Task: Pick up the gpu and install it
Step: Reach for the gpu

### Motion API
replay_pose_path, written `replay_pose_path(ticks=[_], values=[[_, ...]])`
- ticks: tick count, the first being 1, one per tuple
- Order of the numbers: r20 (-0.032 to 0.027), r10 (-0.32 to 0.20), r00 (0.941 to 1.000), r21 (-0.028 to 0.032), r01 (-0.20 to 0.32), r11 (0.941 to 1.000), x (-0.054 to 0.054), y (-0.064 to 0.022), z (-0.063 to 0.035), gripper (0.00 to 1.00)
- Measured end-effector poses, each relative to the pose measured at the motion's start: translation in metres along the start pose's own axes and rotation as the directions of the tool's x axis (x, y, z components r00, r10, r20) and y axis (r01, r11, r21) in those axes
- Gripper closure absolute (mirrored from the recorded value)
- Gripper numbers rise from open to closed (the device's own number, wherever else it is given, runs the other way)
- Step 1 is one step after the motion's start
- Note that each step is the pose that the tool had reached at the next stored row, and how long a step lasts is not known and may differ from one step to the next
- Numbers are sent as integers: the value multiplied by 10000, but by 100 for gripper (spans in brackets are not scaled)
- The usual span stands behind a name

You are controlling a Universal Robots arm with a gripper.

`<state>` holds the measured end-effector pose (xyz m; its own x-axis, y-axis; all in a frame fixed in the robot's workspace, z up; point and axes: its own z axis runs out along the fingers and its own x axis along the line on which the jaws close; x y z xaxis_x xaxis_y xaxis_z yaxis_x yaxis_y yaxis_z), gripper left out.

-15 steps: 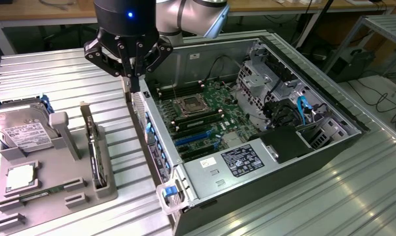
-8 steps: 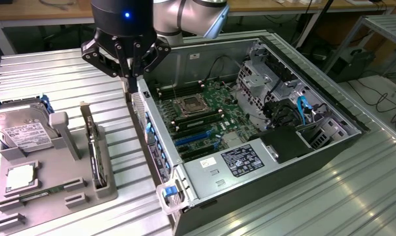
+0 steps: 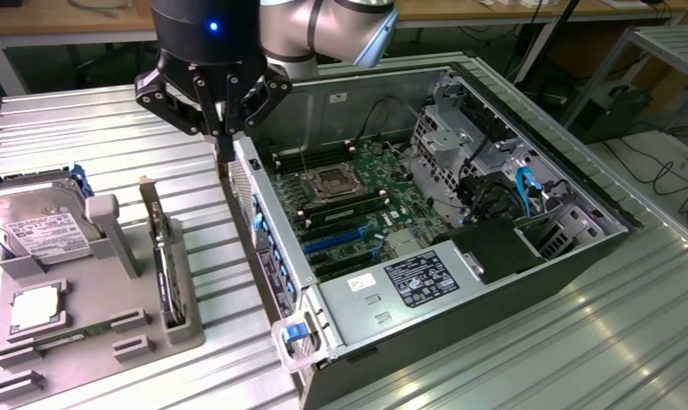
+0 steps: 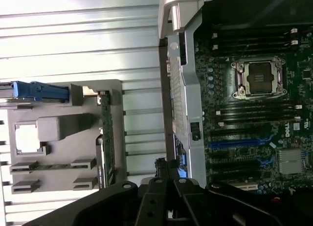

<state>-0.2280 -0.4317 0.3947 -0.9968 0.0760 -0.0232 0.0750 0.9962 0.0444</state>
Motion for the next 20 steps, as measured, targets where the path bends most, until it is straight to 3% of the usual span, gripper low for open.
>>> replay_pose_path(ticks=[20], values=[[0,1,10000,0,-1,10000,134,-33,-4,89]])
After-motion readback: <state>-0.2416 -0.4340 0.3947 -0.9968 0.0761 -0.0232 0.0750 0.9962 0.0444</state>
